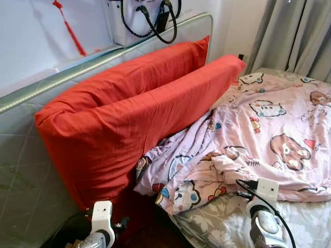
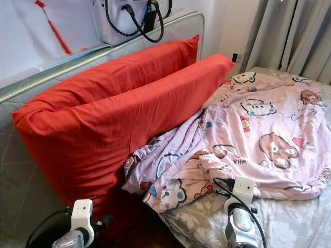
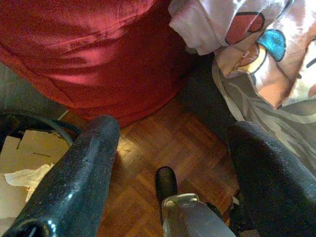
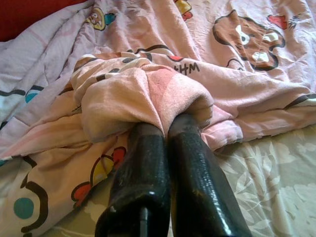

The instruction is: Clean up the room

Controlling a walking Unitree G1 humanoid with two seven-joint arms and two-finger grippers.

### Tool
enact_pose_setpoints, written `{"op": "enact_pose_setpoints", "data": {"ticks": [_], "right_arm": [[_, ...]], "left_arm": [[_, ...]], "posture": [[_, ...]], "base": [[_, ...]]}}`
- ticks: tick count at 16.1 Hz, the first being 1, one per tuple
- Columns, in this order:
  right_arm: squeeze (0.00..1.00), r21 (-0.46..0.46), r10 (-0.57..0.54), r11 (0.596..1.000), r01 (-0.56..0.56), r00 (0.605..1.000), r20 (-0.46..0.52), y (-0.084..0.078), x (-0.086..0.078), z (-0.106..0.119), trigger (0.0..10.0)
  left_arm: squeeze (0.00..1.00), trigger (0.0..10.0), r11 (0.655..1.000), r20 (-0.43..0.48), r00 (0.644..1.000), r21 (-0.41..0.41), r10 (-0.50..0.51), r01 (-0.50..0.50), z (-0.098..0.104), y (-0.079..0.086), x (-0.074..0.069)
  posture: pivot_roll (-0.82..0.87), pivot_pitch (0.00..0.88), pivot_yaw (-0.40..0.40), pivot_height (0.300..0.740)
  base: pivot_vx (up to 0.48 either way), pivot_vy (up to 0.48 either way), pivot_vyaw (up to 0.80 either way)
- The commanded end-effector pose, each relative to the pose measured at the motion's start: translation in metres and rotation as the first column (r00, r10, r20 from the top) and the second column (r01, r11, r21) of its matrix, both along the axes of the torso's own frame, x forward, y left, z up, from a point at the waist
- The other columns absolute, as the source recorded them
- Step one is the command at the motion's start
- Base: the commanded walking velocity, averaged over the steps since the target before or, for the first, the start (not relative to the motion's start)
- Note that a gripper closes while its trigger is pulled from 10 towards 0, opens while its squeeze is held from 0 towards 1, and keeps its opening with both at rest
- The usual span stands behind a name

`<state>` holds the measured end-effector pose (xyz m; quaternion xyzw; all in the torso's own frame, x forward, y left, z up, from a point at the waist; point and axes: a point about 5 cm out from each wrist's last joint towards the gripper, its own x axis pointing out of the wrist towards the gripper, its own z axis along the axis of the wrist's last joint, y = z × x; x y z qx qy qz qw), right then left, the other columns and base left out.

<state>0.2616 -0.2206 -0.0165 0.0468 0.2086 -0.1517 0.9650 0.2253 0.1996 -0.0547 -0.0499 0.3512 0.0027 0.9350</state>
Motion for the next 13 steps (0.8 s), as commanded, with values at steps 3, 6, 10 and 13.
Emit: {"op": "enact_pose_setpoints", "data": {"ticks": [3, 6, 10, 13], "right_arm": [[0.00, -0.003, -0.005, 1.000, 0.005, 1.000, -0.009, 0.002, 0.000, -0.001, 10.0], [0.00, -0.003, -0.002, 1.000, 0.002, 1.000, -0.005, 0.004, 0.001, 0.000, 10.0], [0.00, -0.006, 0.005, 1.000, -0.005, 1.000, -0.006, 0.006, 0.001, -0.001, 10.0], [0.00, -0.011, 0.010, 1.000, -0.010, 1.000, -0.009, 0.007, 0.001, -0.001, 10.0]], "left_arm": [[0.00, 10.0, 1.000, -0.025, 1.000, 0.003, 0.018, -0.018, -0.002, 0.001, -0.003], [0.00, 10.0, 1.000, -0.054, 0.998, 0.006, 0.022, -0.022, -0.007, 0.001, -0.010], [0.00, 10.0, 0.999, -0.082, 0.996, 0.011, 0.033, -0.033, -0.012, 0.005, -0.019], [0.00, 10.0, 0.999, -0.091, 0.995, 0.010, 0.036, -0.035, -0.014, 0.006, -0.022]], "posture": [[0.00, 0.000, 0.041, 0.740], [0.00, 0.000, 0.045, 0.740], [0.00, 0.000, 0.044, 0.740], [0.00, 0.000, 0.041, 0.740]], "base": [[0.000, 0.000, 0.00], [0.000, 0.000, 0.00], [0.000, 0.000, 0.00], [0.000, 0.000, 0.00]]}}
